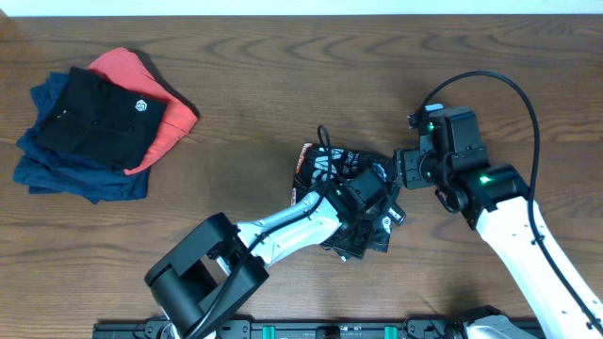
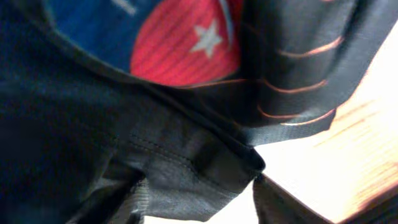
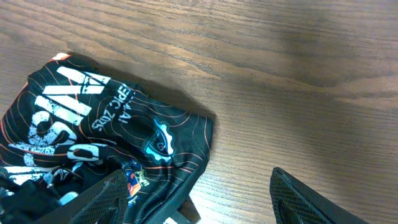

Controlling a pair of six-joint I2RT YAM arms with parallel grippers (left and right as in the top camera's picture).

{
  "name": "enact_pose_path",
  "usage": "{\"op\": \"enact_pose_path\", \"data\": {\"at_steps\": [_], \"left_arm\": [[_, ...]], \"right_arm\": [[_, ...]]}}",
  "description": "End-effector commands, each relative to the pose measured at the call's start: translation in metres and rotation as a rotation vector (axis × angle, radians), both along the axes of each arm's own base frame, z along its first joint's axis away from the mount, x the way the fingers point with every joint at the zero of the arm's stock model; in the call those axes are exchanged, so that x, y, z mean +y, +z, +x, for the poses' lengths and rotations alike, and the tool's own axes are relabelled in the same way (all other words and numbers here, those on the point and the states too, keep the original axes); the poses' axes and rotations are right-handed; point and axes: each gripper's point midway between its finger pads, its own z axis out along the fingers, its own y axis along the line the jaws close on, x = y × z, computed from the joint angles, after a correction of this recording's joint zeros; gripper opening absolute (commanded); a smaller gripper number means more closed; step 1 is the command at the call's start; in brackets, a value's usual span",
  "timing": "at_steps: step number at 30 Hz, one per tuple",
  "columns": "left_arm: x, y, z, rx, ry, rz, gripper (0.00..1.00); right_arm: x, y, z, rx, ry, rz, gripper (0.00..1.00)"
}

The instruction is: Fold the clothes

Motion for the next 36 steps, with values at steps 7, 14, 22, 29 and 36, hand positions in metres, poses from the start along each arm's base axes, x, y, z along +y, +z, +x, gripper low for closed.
{"op": "enact_pose_path", "data": {"at_steps": [7,14,22,29,36], "left_arm": [[-0.003,0.011,0.008,-0.014,-0.009,-0.021,0.06],[0.021,0.046,0.054,-0.185,0.095,-0.006,0.06],[0.026,0.052,0.105,-0.363,0.185,-0.011,0.06],[0.025,0.026,0.099,-0.304,0.192,0.02,0.06],[0.029,0.019,0.086,-0.243,0.177,0.029,0.06]], "right_arm": [[-0.003,0.012,0.003,-0.031,-0.014,0.015,0.71],[-0.003,0.012,0.003,-0.032,-0.014,0.014,0.71],[-0.003,0.012,0.003,-0.031,-0.014,0.015,0.71],[-0.003,0.012,0.003,-0.031,-0.014,0.014,0.71],[-0.005,0.012,0.003,-0.034,-0.021,0.004,0.72]]}}
